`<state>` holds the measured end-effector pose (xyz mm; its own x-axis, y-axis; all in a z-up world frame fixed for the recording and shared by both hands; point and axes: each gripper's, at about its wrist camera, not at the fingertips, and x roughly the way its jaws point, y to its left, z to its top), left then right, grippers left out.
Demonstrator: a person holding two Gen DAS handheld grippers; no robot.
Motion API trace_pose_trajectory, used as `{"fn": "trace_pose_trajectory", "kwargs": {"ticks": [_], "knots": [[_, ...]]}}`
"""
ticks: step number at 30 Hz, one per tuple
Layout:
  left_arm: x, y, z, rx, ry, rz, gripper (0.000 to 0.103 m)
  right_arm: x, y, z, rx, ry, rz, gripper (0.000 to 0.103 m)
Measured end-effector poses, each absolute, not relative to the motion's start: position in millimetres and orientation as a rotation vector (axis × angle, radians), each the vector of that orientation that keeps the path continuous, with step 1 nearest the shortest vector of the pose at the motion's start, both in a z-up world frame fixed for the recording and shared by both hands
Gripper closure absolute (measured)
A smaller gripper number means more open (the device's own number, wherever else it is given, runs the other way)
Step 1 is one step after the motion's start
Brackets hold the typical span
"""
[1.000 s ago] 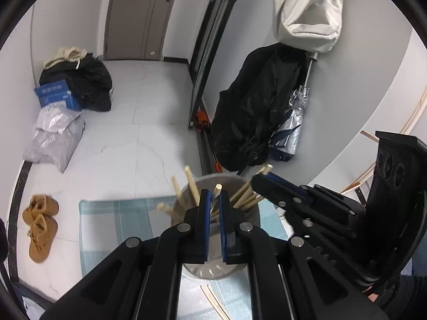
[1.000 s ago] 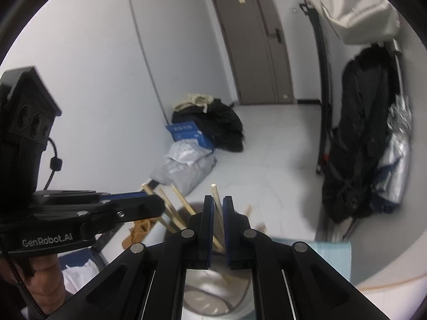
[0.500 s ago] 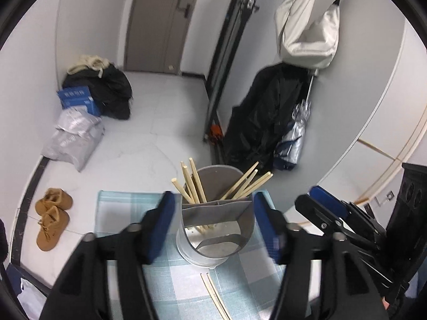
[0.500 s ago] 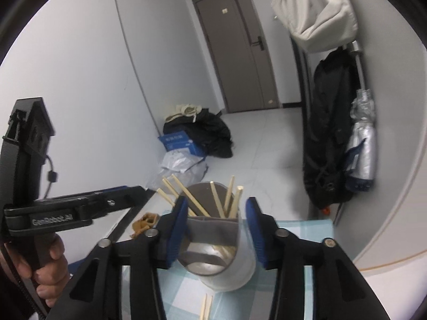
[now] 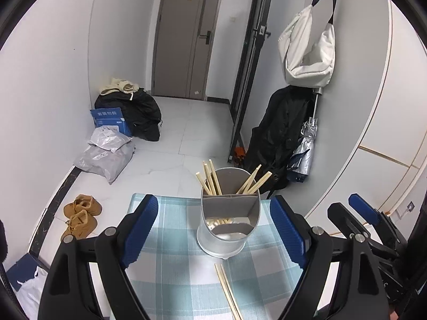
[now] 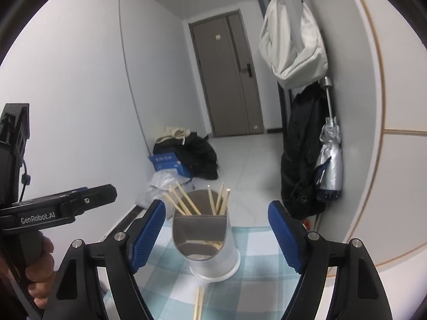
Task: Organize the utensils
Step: 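Open both grippers to release the chopsticks and withdraw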
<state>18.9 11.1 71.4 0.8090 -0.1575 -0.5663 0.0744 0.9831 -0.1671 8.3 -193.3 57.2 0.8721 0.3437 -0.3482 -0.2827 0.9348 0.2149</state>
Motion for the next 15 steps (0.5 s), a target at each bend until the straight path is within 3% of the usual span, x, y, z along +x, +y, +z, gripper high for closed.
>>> {"fn": "trace_pose_trajectory", "kwargs": {"ticks": [3,15], "knots": [[7.1,12.4,69.1,-0.152,0.594,-0.112,0.013,-2.6,-193.3,55.9,0.159,0.384,0.328,0.022],[-25.4,11.0,46.5,-0.126,0.504,-0.085,0.007,-36.3,-194.3,37.4,0.129,0.357,0.301,0.011]]}}
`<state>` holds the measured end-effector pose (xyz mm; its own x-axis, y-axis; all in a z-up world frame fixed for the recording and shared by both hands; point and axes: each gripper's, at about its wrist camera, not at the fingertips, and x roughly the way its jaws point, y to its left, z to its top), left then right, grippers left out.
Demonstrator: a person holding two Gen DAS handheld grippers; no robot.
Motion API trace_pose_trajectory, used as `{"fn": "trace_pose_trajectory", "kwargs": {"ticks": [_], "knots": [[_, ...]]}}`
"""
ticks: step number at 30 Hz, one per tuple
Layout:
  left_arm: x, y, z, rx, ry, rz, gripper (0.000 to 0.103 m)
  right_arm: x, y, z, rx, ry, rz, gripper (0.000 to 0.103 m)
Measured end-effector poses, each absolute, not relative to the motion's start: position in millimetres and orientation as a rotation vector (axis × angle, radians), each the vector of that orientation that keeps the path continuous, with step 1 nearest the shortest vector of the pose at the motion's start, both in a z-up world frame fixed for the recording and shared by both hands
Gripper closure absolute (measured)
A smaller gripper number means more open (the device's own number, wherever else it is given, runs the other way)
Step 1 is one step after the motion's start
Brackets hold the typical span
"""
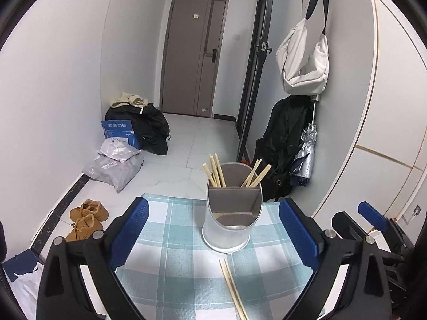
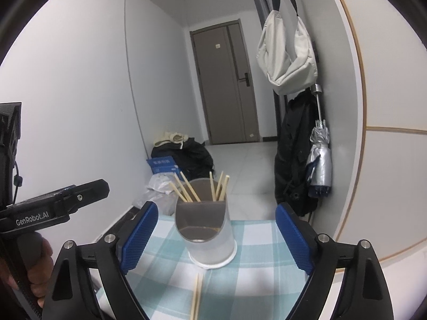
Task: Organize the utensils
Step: 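Lower both open grippers toward the last chopsticks on the cloth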
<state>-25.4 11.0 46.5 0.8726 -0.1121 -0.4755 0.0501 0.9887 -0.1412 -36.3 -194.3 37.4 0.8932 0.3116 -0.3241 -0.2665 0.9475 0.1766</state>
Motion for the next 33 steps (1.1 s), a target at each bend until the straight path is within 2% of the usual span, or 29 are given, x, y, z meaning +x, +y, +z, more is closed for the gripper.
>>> {"fn": "trace_pose_trajectory", "kwargs": {"ticks": [19,33], "knots": [[-10.8,14.4,-30.0,-0.180,0.611,-0.012,0.007,-25.4,-190.2,-36.1,0.074,0.526,0.271,0.011],[9.6,43.9,-52.7,-0.235,0.706,0.011,0.007,8.8,-158.5,-82.4,-0.027,0.737,0.308,0.012]]}}
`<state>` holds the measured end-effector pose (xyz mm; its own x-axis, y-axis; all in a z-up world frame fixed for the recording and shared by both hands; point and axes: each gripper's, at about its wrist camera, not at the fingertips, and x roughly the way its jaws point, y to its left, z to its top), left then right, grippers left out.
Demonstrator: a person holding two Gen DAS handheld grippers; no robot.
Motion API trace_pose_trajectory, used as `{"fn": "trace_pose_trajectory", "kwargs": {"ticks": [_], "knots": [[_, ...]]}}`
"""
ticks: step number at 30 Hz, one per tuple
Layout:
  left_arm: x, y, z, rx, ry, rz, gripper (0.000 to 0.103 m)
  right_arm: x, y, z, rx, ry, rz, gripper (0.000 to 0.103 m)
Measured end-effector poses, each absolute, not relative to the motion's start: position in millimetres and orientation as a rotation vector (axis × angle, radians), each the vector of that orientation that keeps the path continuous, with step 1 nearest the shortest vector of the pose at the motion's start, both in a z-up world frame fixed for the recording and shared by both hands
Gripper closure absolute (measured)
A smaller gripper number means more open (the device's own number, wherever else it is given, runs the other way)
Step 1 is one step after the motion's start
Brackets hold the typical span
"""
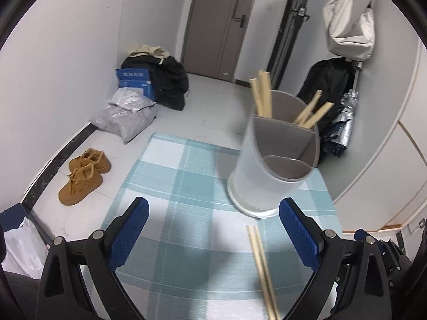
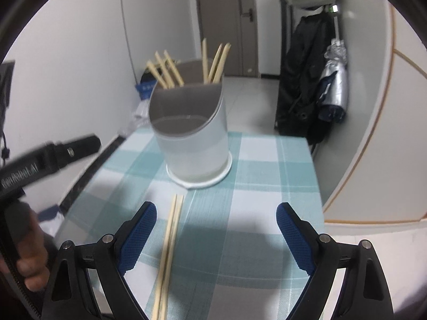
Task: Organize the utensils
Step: 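Lower both open grippers toward the last chopsticks on the cloth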
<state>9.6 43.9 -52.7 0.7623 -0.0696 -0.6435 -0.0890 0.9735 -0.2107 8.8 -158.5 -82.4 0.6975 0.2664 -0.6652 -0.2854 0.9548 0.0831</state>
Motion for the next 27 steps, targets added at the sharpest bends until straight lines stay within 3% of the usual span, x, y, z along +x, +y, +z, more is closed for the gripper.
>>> {"fn": "trace_pose_trajectory", "kwargs": {"ticks": [10,11,15,23,27], "knots": [[22.9,77.5,-61.4,-0.318,0.770,0.094,0.007,52.6,-108.1,-124.8,-0.169,0.920,0.384,0.024],[23.6,79.0,-60.8,-0.318,0.776,0.102,0.007,55.2,-104.2,-130.2,-0.188,0.930,0.374,0.031],[23.9,84.0,-55.5,-0.319,0.754,0.129,0.007,61.2,-100.9,-142.9,-0.176,0.967,0.349,0.040],[28.6,90.9,-60.8,-0.343,0.788,0.134,0.007,62.8,-97.7,-152.4,-0.188,1.013,0.370,0.048],[28.6,89.9,-61.2,-0.360,0.800,0.129,0.007,61.6,-94.7,-152.7,-0.203,1.015,0.375,0.060]]}}
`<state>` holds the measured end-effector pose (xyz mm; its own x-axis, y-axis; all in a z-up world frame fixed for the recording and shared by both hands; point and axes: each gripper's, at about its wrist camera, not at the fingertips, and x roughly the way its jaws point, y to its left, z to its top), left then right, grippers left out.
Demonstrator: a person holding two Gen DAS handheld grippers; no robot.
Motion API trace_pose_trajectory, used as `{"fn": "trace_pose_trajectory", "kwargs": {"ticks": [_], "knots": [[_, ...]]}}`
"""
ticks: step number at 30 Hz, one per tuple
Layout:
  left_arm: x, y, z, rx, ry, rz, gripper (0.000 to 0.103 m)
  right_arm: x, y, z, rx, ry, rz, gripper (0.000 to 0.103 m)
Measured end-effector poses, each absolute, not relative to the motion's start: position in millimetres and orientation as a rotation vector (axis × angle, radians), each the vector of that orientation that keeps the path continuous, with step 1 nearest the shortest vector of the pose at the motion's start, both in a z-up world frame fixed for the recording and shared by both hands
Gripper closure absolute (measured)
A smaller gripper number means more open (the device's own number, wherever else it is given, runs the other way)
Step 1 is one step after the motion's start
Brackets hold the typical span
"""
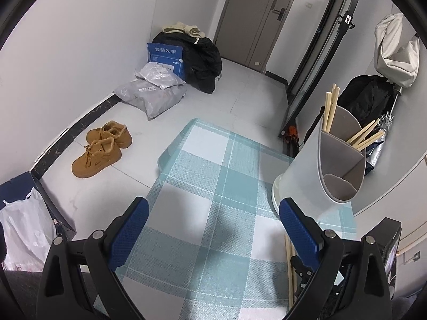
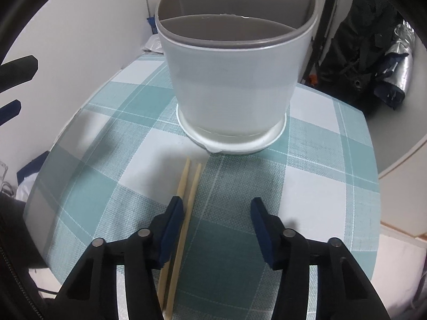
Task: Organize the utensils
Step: 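Lower both open grippers toward the last chopsticks on the cloth, then grasp a chopstick with the right gripper while the left gripper grasps another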
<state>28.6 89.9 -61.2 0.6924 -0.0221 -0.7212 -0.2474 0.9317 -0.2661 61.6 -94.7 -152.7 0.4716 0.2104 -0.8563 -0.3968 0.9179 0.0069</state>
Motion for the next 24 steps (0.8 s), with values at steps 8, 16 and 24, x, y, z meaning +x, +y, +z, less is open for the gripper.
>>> {"fn": "trace_pose_trajectory", "kwargs": {"ticks": [8,16,24], "knots": [[31.6,97.1,-61.9,-0.387,0.814,0.126,0.007,66.3,-81.0,-150.0,-0.240,1.033,0.391,0.066],[32.6,103.1,-61.5,-0.400,0.818,0.130,0.007,73.9,-60.2,-146.7,-0.258,1.010,0.486,0.091],[35.1,103.3,-68.6,-0.400,0.850,0.137,0.007,66.4,-91.1,-138.4,-0.130,1.015,0.475,0.099]]}}
